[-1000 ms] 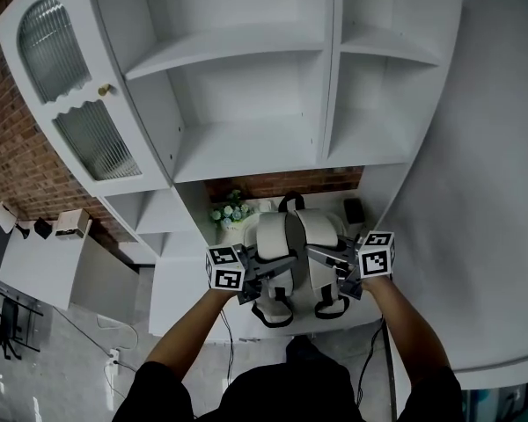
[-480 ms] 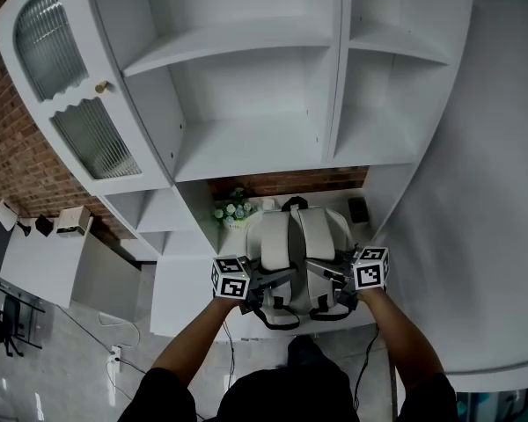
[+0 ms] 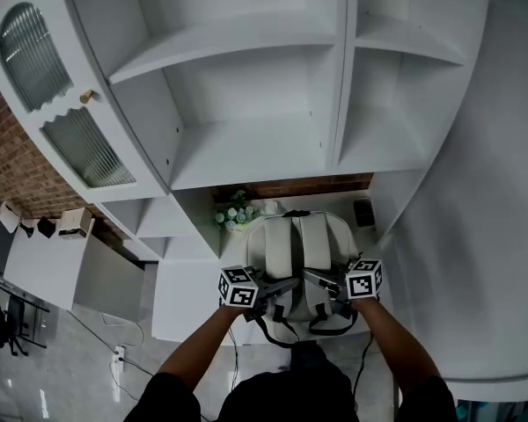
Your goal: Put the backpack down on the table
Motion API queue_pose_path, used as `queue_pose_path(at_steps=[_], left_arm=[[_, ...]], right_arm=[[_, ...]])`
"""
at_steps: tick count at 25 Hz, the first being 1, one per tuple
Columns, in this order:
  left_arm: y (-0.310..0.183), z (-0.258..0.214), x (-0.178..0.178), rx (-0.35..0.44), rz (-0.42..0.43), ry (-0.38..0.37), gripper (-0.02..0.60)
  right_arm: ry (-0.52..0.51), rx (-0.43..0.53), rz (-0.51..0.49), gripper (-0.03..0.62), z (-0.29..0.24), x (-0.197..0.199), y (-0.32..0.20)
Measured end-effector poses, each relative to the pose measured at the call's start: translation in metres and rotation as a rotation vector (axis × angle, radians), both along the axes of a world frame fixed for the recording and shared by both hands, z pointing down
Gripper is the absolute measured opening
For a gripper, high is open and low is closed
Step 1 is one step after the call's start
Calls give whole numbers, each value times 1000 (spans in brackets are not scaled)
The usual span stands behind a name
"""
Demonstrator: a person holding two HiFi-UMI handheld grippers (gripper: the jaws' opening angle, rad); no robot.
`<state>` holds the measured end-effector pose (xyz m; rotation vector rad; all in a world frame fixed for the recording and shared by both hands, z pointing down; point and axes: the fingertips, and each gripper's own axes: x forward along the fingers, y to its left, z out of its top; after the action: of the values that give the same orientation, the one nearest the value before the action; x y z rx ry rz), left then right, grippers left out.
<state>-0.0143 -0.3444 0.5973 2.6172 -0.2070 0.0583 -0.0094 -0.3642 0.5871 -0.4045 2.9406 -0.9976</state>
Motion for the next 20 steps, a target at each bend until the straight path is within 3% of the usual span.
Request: queue_pose_path(at_steps=[6, 13, 20], left_arm=[[-18, 24, -1, -66, -42, -11, 60], [-29, 39, -2, -127, -50, 15, 60], [-43, 53, -2, -164, -97, 8, 60]], right_arm=[[21, -43, 22, 57, 23, -1, -17], [-49, -113, 21, 56, 40, -3, -29], [-6, -148, 50, 56, 60, -5, -45]])
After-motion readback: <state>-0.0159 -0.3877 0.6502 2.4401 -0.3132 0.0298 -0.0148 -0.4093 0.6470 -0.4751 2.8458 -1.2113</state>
